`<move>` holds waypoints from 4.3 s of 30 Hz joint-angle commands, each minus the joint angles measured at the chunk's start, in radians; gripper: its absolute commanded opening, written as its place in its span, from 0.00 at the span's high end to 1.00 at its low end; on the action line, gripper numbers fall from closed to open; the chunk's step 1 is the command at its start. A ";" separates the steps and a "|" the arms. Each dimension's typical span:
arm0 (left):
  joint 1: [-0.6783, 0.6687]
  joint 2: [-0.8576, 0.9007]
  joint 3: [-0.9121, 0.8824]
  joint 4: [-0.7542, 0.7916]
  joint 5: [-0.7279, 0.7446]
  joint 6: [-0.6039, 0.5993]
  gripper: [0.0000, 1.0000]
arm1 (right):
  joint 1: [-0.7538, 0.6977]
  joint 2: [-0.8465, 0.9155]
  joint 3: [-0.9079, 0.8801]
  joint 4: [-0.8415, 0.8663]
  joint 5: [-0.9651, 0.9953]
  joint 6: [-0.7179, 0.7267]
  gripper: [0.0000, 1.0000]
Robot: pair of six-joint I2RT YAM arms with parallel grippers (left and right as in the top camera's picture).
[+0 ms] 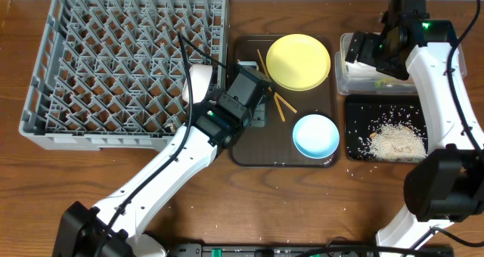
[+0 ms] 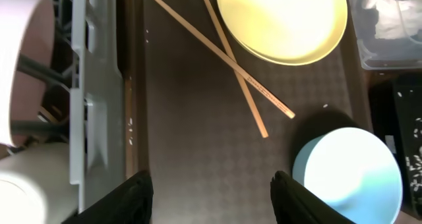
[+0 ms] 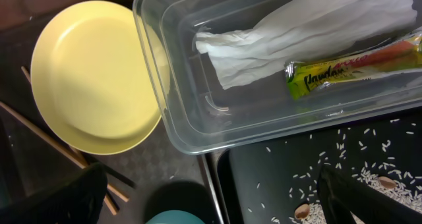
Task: Sort waste into correct bins and load items into the dishwasher
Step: 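Move the left gripper right over the blue bowl, then lower the left gripper and grasp the blue bowl rim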
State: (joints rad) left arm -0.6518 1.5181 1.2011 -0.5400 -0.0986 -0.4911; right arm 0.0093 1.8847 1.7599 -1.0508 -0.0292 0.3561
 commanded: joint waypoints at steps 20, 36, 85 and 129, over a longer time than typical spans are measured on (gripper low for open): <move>-0.049 0.029 -0.001 0.037 0.047 -0.203 0.41 | -0.002 -0.019 0.004 0.000 0.006 0.003 0.01; -0.090 0.112 -0.001 0.146 0.047 -0.203 0.41 | -0.002 -0.019 0.004 0.000 0.006 0.003 0.01; -0.159 0.273 -0.001 0.300 0.092 -0.153 0.37 | -0.002 -0.019 0.004 0.000 0.006 0.002 0.01; -0.173 0.554 0.001 0.445 0.144 -0.131 0.92 | -0.002 -0.019 0.004 0.000 0.006 0.003 0.01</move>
State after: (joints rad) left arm -0.8307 2.0346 1.2125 -0.0727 0.0246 -0.6266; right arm 0.0093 1.8847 1.7599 -1.0508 -0.0292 0.3561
